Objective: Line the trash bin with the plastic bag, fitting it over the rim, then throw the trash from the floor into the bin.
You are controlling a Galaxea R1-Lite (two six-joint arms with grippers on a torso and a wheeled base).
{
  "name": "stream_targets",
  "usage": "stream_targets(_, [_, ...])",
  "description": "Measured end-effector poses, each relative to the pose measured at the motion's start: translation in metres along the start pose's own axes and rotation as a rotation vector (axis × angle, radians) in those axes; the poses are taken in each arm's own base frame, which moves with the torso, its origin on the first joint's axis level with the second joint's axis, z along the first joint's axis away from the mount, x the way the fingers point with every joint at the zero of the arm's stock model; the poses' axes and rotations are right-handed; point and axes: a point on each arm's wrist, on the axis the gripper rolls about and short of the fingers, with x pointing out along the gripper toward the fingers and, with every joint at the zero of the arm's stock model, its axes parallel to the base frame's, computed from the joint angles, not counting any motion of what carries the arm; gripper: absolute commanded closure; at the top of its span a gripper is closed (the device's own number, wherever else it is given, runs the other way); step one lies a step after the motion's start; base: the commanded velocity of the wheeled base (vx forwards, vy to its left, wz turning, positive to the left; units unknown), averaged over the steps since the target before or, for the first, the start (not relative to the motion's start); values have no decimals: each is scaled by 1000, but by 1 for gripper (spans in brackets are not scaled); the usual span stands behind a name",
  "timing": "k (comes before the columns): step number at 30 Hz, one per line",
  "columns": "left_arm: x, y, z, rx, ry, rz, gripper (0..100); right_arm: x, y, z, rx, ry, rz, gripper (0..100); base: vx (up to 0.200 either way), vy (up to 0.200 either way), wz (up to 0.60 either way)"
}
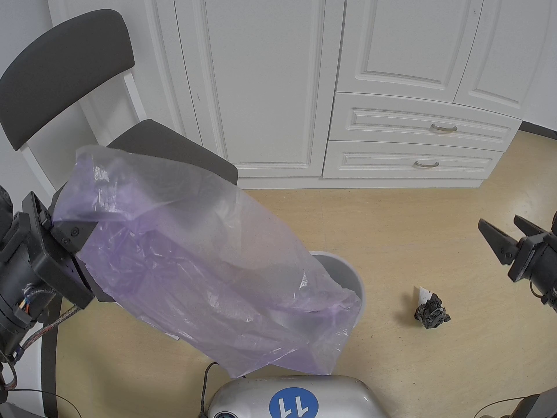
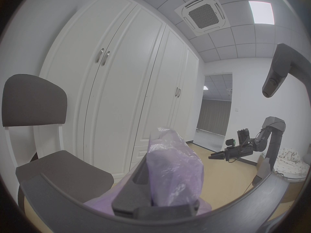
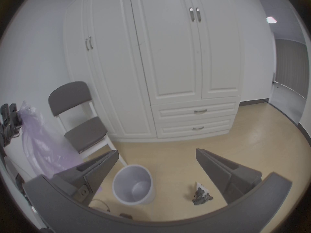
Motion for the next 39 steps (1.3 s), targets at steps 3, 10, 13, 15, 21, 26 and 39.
stream_targets(3, [0, -1, 1, 1, -5, -1, 100, 7, 7, 5, 14, -52, -9, 0, 0, 0, 0])
stream_targets(10, [0, -1, 4, -1, -18, 13, 100, 44, 28, 18, 0, -91, -76, 0, 0, 0, 0])
stream_targets(13, [2, -1, 5, -2, -21, 19, 100, 62, 39, 16, -7, -60, -75, 0, 0, 0, 0])
stream_targets(15, [3, -1, 6, -2, -22, 21, 100, 70, 45, 9, 12, -18, -49, 0, 0, 0, 0])
stream_targets(21, [6, 0, 7, -2, -26, 24, 100, 73, 60, -31, 49, 253, 144, 0, 0, 0, 0])
stream_targets(26, [8, 0, 8, -4, -29, 26, 100, 66, 69, -54, 70, 434, 281, 0, 0, 0, 0])
stream_targets(39, [10, 0, 12, -8, -47, 26, 100, 60, 90, -75, 133, 527, 401, 0, 0, 0, 0])
